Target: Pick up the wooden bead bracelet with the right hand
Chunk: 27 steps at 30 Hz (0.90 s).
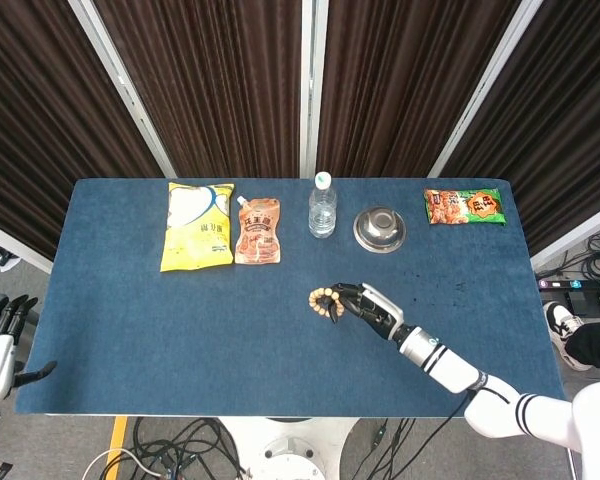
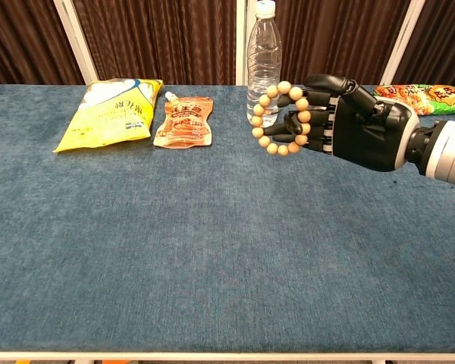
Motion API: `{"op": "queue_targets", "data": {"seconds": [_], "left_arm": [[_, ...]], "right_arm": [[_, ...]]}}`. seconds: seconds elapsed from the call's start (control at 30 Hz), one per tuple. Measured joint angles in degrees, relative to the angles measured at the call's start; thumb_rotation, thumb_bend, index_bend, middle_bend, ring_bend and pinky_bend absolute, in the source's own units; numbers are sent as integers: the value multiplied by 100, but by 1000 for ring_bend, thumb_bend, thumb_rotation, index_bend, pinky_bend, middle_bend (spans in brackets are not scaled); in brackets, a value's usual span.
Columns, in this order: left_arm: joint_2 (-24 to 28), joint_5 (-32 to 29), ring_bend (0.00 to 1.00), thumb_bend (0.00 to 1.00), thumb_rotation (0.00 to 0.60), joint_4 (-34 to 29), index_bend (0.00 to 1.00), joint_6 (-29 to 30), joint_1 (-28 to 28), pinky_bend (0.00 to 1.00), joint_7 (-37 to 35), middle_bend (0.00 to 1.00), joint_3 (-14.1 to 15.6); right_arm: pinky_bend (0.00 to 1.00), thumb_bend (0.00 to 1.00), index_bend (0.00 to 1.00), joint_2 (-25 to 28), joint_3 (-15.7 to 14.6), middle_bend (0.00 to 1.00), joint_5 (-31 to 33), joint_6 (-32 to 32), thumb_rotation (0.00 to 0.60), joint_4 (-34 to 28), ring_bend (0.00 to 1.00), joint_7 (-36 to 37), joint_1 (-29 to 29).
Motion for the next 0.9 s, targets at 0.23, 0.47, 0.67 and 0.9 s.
{"op": "queue_targets", "data": {"seconds": [0.23, 0.47, 0.67, 0.9], "left_arm": [[8, 5, 0, 0, 600, -15, 121, -12, -19, 0, 14, 87, -7], [19, 5, 0, 0, 600, -32, 121, -16, -24, 0, 21, 87, -3], [33, -2, 0, 0, 600, -57, 121, -24, -32, 0, 36, 87, -6], [21, -3, 0, 0, 600, -50, 121, -63, -63, 0, 44, 86, -10]], "right_arm": [[0, 488, 550, 0, 23, 663, 50, 52, 305, -27, 279, 22, -52], [0, 343, 567, 18, -46, 666, -95, 148, 308, 3, 280, 1221, -16], [0, 533, 593, -41, -152, 666, -268, 351, 310, 297, 285, 2064, 28], [0, 692, 598, -37, -157, 665, -208, 360, 309, 327, 287, 2039, 34]]}}
